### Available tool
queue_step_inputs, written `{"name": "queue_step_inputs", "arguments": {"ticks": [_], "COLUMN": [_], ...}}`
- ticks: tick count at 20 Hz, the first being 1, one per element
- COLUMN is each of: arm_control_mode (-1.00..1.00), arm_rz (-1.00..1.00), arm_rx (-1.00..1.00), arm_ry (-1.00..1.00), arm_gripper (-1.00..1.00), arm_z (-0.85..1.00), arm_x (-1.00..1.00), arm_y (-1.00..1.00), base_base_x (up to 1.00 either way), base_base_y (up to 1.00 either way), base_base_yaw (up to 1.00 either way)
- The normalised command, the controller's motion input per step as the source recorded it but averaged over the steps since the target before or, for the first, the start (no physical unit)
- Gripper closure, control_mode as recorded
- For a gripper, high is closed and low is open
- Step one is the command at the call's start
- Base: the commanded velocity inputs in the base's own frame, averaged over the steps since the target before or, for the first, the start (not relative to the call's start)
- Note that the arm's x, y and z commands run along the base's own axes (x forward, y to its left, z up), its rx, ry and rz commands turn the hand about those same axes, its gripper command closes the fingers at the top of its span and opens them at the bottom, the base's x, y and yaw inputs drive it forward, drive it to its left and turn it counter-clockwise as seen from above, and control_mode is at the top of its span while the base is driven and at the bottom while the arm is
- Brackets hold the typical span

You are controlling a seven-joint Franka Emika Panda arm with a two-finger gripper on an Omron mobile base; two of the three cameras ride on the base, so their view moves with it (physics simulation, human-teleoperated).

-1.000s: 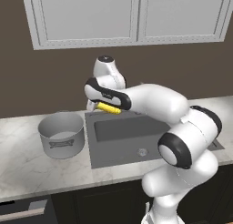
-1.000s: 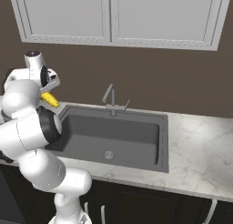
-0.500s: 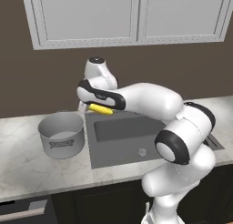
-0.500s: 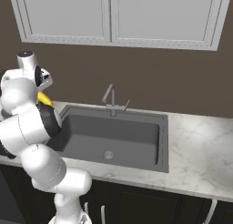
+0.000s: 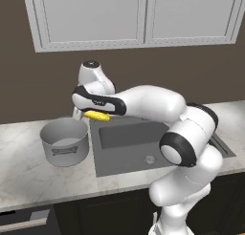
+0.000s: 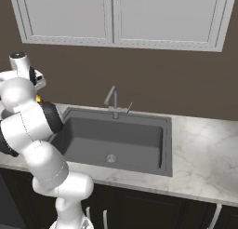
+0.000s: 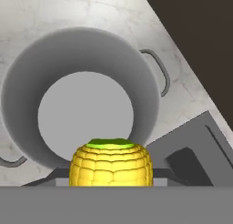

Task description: Dump the corn from the pot into the sink. Then turn on the water and wash the corn. Then turn off the water and put the corn back in the pot.

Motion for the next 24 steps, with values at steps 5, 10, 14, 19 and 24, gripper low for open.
{"name": "queue_step_inputs", "arguments": {"ticks": [5,10,14,19,24], "arm_control_mode": [-1.0,-1.0,-1.0,-1.0,-1.0], "arm_rz": [0.0,0.0,0.0,0.0,0.0], "arm_rx": [0.0,0.0,0.0,0.0,0.0], "arm_ry": [-0.02,-0.02,-0.02,0.0,0.0], "arm_gripper": [1.0,1.0,1.0,1.0,1.0], "arm_z": [-0.01,-0.09,-0.19,-0.08,-0.03], "arm_x": [-0.01,0.0,0.0,0.0,0.0], "arm_y": [0.26,0.28,0.37,0.27,0.21], "base_base_x": [0.0,0.0,0.0,0.0,0.0], "base_base_y": [0.0,0.0,0.0,0.0,0.0], "base_base_yaw": [0.0,0.0,0.0,0.0,0.0]}}
